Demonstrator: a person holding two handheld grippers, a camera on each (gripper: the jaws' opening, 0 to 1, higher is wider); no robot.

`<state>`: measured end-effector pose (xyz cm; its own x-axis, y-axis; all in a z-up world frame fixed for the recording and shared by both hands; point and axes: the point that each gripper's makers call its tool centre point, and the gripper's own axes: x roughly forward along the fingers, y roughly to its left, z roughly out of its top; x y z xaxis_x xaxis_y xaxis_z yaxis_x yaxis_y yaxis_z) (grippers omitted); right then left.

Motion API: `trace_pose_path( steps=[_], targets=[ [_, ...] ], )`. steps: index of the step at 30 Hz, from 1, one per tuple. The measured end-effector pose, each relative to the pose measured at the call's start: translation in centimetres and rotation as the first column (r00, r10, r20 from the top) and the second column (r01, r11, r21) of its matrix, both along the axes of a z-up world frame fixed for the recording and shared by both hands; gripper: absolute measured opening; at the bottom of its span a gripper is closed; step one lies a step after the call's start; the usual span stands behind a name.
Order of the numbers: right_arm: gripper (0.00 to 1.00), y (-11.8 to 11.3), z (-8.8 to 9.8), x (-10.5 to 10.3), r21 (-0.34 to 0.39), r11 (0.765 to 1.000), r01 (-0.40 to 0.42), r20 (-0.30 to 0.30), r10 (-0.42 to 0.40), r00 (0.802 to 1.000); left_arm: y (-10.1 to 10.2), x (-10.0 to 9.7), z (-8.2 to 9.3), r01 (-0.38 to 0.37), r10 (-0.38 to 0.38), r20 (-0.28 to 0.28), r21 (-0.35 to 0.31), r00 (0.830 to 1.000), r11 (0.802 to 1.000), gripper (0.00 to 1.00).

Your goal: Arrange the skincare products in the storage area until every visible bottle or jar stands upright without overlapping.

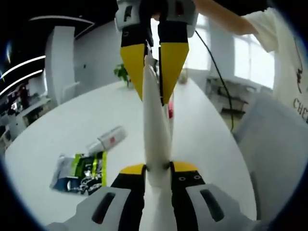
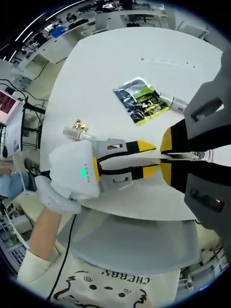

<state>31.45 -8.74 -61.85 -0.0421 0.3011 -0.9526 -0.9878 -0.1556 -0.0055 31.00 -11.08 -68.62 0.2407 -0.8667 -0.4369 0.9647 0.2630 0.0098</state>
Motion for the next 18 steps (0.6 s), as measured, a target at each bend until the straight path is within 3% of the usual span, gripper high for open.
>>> trace_pose_path(
  steps=[18],
  targets=[
    [0.07,-0.25,-0.45,-0.03,-0.024,1.000,0.008,-0.012,-0.008,1.000,-0.15,0.50,0.13,0.016,-0.016,-0.027,-0.010,1.000,1.000,0.17]
  ],
)
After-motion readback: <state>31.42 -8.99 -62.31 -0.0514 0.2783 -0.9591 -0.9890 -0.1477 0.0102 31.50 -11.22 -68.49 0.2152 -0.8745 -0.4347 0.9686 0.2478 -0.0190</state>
